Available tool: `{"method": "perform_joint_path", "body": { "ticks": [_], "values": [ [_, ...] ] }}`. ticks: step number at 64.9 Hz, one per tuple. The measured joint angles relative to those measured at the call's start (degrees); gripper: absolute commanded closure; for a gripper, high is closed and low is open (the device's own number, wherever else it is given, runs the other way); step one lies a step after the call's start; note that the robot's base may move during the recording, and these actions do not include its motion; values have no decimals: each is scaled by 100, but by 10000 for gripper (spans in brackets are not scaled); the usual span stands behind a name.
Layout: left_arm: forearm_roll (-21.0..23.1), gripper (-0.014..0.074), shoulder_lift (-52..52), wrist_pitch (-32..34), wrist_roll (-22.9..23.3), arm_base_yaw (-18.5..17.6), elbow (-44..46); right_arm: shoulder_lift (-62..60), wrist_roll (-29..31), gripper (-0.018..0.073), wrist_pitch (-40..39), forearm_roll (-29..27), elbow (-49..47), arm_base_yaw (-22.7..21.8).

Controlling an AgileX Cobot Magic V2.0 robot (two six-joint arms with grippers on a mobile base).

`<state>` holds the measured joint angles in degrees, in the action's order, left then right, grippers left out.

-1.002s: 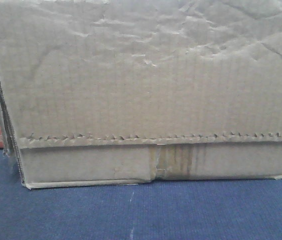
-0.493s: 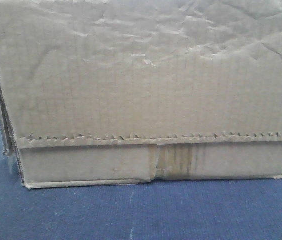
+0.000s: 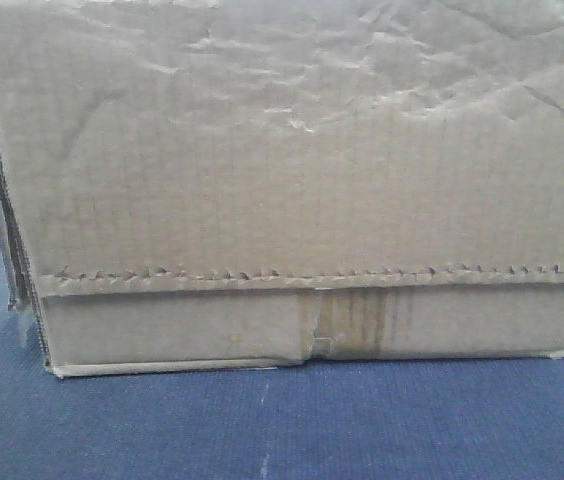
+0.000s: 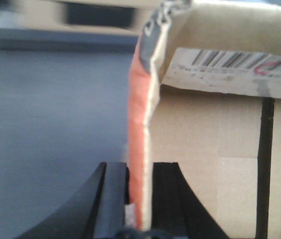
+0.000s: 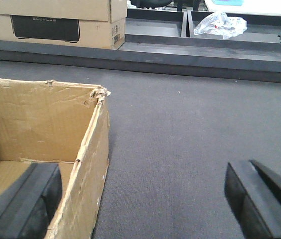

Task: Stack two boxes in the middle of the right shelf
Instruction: 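Close both grippers on the side walls of the two stacked boxes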

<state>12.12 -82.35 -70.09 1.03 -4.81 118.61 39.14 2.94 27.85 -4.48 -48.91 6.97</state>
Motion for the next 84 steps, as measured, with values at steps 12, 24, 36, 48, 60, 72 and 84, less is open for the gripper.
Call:
{"method": "perform_joint_path", "body": {
  "ticks": [12, 24, 36, 48, 60, 72, 84],
  "values": [
    [-389, 708, -429, -83, 438, -1207, 11, 0, 0, -10, 0, 0, 0, 0],
    [-912, 708, -1143, -105, 739, -1916, 11, 0, 0, -10, 0, 0, 0, 0],
    [-1004, 708, -1760, -113, 910, -2026, 11, 0, 0, -10, 0, 0, 0, 0],
    [-1136, 704, -2053, -113, 965, -2026, 11, 0, 0, -10, 34, 0, 0, 0],
    [-1172, 463, -2185, -113, 965, -2026, 11, 0, 0, -10, 90, 0, 0, 0],
    [-1161, -36, -2185, -49, 1013, -2026, 11, 0, 0, -10, 99, 0, 0, 0],
    [-1151, 96, -2070, -49, 1013, -2026, 11, 0, 0, -10, 99, 0, 0, 0]
  ]
}}
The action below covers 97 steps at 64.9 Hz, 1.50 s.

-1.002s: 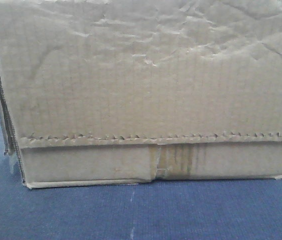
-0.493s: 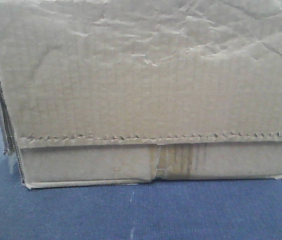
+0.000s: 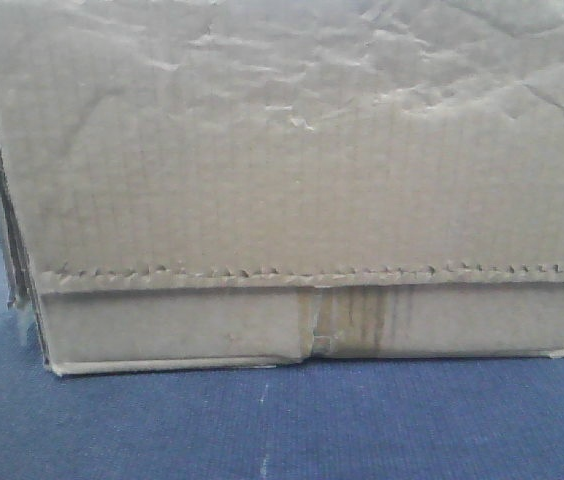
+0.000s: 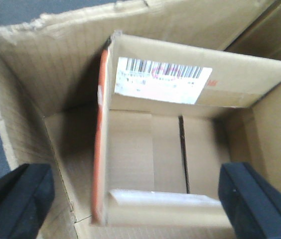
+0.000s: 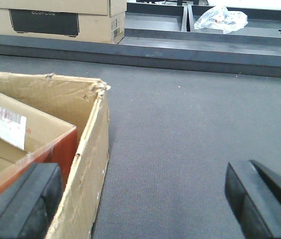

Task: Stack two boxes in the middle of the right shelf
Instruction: 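Close both grippers on the side walls of the two stacked boxes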

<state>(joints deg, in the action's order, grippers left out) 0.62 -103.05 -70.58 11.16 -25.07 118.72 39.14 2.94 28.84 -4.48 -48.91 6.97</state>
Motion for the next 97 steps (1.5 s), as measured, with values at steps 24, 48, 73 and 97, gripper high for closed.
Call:
{"method": "perform_joint_path", "body": {
  "ticks": [24, 48, 73, 97],
  "values": [
    [-731, 98, 1275, 14, -131, 108, 35, 281, 0, -10, 474, 0, -673, 81],
    [-567, 99, 1995, -5, -200, 996, -1585, 2056, 0, -10, 1930, 0, -2491, 622],
    [-263, 99, 1755, 6, -206, 566, -2396, 3514, 83, -10, 3036, -156, -2930, 635],
    [-31, 99, 1022, 17, -206, 561, -2436, 4237, 204, -10, 3127, -404, -2800, 642]
  ]
}}
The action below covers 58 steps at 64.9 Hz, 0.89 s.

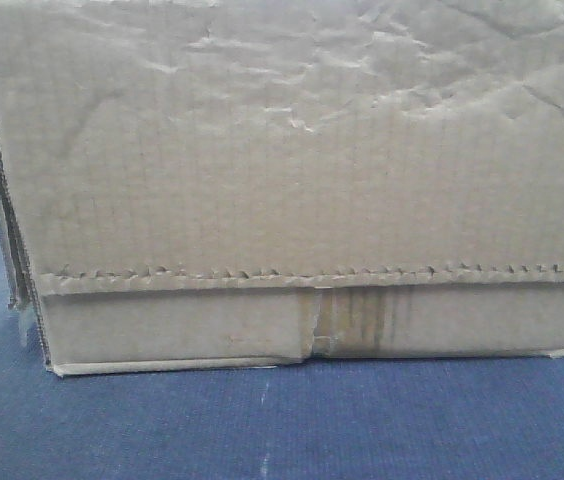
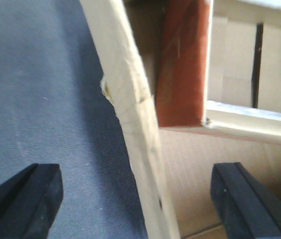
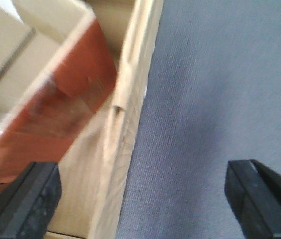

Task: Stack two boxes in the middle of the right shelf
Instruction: 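Close both grippers on the side walls of the two stacked boxes, then lift the stacked boxes off the grey table with both grippers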

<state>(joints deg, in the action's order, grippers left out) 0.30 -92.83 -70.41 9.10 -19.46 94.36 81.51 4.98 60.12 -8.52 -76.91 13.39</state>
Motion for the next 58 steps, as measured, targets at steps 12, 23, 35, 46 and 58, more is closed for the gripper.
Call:
{"method": "perform_joint_path", "body": {
  "ticks": [12, 23, 35, 46, 58],
  "values": [
    [-30, 127, -334, 12, 0, 0, 0, 356, 15, 58, -116, 0, 0, 0],
    [-30, 410, -503, 24, 0, 0, -8, 509, 18, 428, -257, 0, 0, 0],
    [35, 708, -516, 13, 28, -50, -8, 520, 12, 711, -257, -182, 0, 43],
    [25, 708, -529, 24, 120, -50, -8, 520, 2, 711, -270, -182, 0, 43],
    [14, 708, -518, 24, 207, -50, -8, 470, -9, 711, -259, -182, 0, 43]
  ]
}}
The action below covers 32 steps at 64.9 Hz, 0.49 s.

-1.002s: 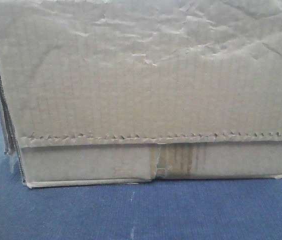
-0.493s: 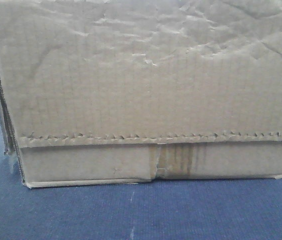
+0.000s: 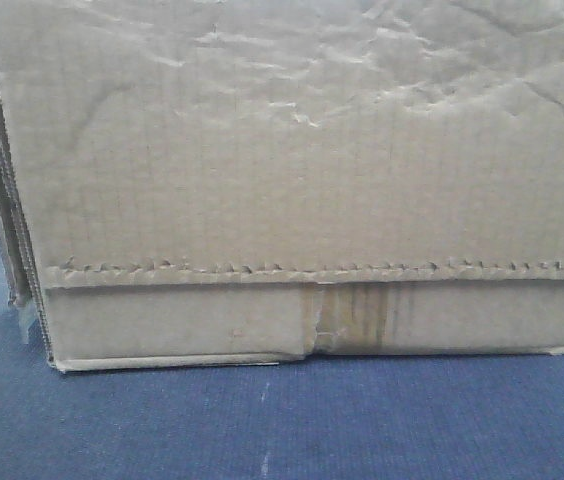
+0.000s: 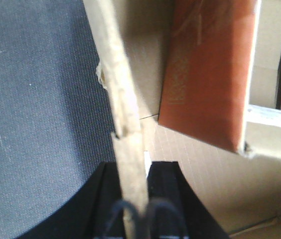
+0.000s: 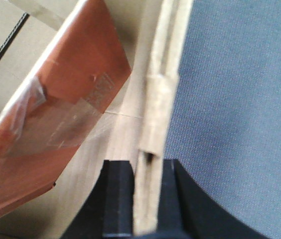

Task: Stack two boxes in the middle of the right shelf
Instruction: 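Lift the stacked boxes off the grey table with both grippers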

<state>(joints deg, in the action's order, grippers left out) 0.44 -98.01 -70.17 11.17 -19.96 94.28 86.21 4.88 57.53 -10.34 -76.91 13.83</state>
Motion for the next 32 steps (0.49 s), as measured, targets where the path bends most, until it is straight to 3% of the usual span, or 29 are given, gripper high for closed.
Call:
{"method": "perform_joint_path", "body": {
  "ticks": [16, 32],
  "values": [
    [-92, 708, 291, -86, 147, 0, 559, -535, -66, 711, 112, 36, -183, 0],
    [-239, 708, 709, -157, 147, 0, 1610, -919, -112, 711, 237, 67, -1268, 0]
  ]
}}
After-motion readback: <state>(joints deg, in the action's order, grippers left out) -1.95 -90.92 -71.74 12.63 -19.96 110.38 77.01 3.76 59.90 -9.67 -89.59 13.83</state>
